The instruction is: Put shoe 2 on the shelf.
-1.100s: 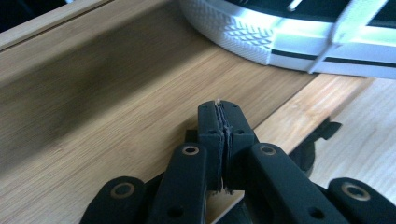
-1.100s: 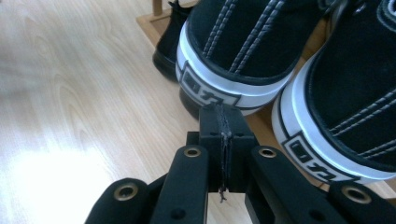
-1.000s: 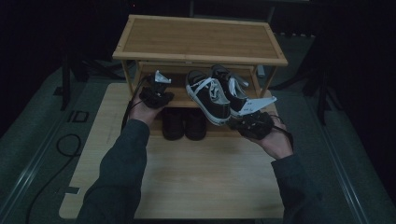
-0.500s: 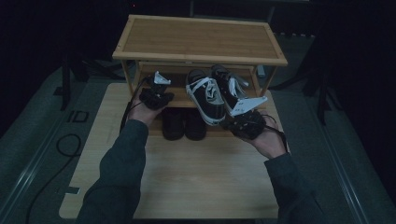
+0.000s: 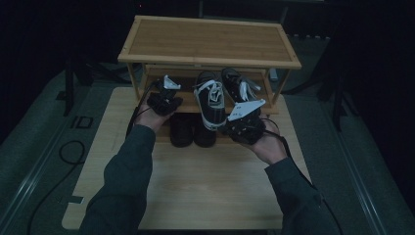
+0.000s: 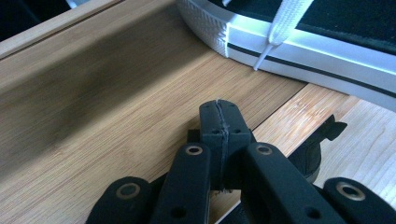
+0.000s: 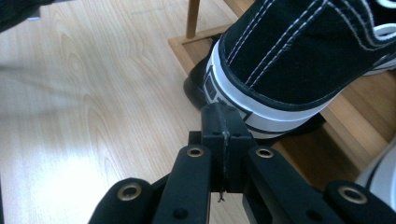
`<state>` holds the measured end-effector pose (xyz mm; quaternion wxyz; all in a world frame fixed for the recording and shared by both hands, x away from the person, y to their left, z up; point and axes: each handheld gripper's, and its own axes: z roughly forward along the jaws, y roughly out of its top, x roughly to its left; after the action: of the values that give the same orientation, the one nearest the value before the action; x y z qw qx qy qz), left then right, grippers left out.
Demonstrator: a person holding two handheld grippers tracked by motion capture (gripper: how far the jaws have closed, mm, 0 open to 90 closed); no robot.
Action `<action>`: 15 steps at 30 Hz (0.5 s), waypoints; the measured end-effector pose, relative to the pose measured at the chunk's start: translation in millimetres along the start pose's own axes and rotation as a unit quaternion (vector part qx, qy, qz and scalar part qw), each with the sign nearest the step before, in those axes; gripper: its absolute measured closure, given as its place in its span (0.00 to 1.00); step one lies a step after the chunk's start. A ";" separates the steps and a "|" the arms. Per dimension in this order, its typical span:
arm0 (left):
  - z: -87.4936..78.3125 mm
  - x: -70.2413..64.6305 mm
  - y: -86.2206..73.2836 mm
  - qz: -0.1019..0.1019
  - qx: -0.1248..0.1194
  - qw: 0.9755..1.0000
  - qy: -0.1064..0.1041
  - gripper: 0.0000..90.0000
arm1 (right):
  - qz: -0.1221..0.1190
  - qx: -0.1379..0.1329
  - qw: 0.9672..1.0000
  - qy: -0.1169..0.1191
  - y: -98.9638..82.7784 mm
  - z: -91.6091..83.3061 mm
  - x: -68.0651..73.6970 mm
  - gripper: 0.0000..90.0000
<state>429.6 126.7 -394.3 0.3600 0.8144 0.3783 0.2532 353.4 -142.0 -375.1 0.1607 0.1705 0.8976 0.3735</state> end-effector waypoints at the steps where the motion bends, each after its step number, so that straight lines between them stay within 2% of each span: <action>1: 0.0 -0.1 0.0 -0.001 0.000 1.000 0.000 1.00 | 0.002 -0.004 1.000 0.003 0.0 1.0 -0.7 1.00; 7: 0.1 -1.1 0.3 0.002 0.001 1.000 0.002 1.00 | 0.006 -0.017 1.000 0.008 3.0 8.3 -1.3 1.00; 9: -0.1 -1.0 0.5 0.005 0.002 1.000 0.004 1.00 | 0.005 -0.007 1.000 -0.028 4.8 12.4 -2.3 1.00; 10: -0.2 -0.5 0.6 0.005 0.004 1.000 0.003 1.00 | 0.012 -0.006 0.999 -0.031 4.7 14.3 -6.3 1.00; 11: -0.1 -0.3 0.5 0.005 0.004 1.000 0.001 1.00 | 0.026 -0.014 1.000 -0.011 4.3 15.0 -10.5 1.00; 12: -0.1 -0.1 0.5 0.006 0.003 1.000 0.002 1.00 | 0.025 -0.019 0.999 -0.006 4.8 15.1 -11.4 1.00; 15: 0.0 0.2 0.0 0.001 0.001 1.000 -0.001 1.00 | 0.021 -0.028 0.999 -0.009 9.5 16.5 -9.6 1.00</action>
<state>429.7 126.9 -394.3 0.3595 0.8151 0.3774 0.2527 370.5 -129.7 -377.7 0.1658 0.1883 0.8814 0.4002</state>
